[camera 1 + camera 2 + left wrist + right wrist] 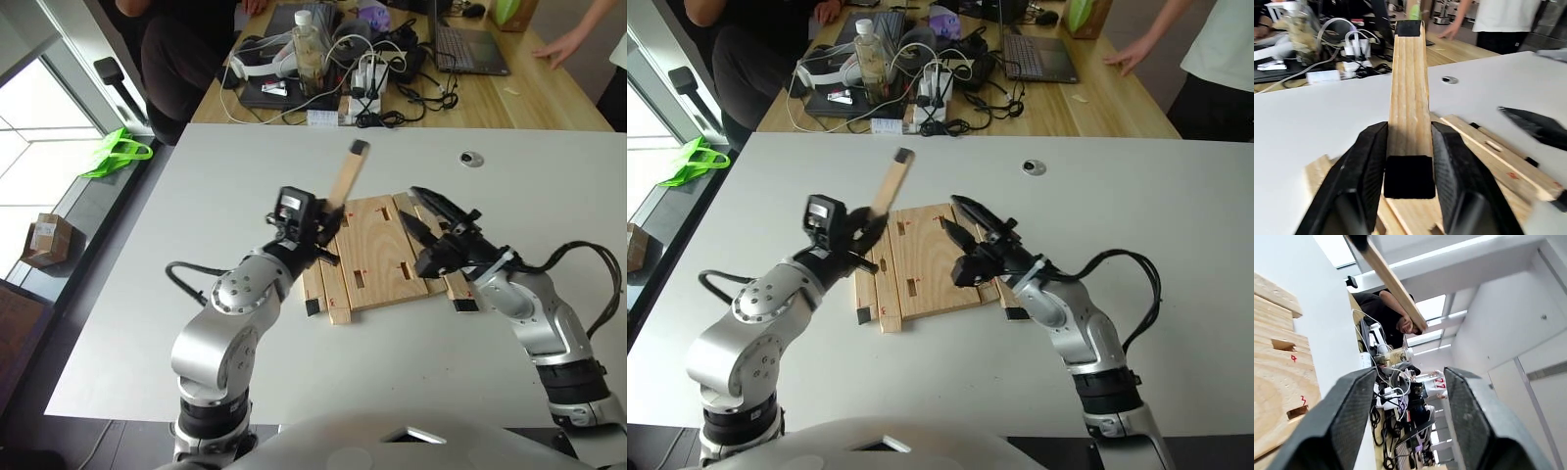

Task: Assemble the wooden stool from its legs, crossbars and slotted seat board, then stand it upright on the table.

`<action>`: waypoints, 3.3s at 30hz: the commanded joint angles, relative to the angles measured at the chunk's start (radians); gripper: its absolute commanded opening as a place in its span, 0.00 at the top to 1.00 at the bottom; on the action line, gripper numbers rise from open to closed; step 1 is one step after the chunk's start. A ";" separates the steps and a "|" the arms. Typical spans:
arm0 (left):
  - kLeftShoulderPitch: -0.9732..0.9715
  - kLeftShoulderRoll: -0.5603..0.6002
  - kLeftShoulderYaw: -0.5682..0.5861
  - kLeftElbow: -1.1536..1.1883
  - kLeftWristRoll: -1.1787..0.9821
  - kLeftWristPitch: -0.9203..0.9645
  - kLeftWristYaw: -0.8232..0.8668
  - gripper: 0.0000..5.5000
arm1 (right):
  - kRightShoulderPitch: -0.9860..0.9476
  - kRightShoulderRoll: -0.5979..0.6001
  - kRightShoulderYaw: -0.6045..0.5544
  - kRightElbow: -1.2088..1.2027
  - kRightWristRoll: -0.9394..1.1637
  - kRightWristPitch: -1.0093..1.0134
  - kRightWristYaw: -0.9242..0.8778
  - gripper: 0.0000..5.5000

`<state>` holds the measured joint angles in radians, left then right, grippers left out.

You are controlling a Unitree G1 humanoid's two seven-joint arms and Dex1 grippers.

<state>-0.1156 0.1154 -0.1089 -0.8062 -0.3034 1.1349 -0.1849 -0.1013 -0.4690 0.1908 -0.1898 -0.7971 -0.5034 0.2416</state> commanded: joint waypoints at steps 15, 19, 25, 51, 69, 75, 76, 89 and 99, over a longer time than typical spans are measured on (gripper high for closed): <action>-0.260 0.016 0.012 -0.023 -0.101 0.431 0.018 0.76 | -0.141 -0.049 0.155 0.015 -0.121 0.165 0.190 0.83; -0.280 0.042 -0.031 -0.010 -0.088 0.396 0.025 0.76 | -0.134 -0.048 0.176 0.004 -0.107 0.188 0.218 0.92; -0.316 -0.084 0.031 -0.006 -0.117 0.369 0.018 0.76 | -0.126 -0.040 0.202 0.019 -0.113 0.242 0.225 0.93; -0.275 -0.149 0.350 0.050 0.038 -0.143 0.231 0.62 | 0.027 0.536 -0.502 -0.029 1.286 1.141 0.014 0.93; 0.442 -0.124 0.087 0.282 0.377 -0.933 0.266 0.62 | 0.099 0.442 -0.437 -0.004 1.413 1.113 0.029 0.93; 0.415 -0.120 0.061 0.307 0.399 -0.960 0.261 0.62 | 0.024 0.459 -0.378 0.178 1.281 0.894 0.040 0.93; 0.413 -0.119 0.057 0.311 0.403 -0.964 0.260 0.62 | 0.013 0.465 -0.372 0.201 1.271 0.872 0.041 0.93; 0.399 -0.117 0.035 0.327 0.423 -0.977 0.258 0.62 | -0.007 0.461 -0.275 0.346 1.126 0.733 0.039 0.93; 0.402 -0.113 0.023 0.316 0.455 -0.985 0.267 0.62 | 0.018 0.402 -0.164 0.310 0.911 0.665 -0.018 0.93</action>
<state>0.2897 -0.0009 -0.0794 -0.4895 0.1327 0.1575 0.0767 -0.0977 -0.0532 0.0074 0.1302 0.1525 0.1532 0.2472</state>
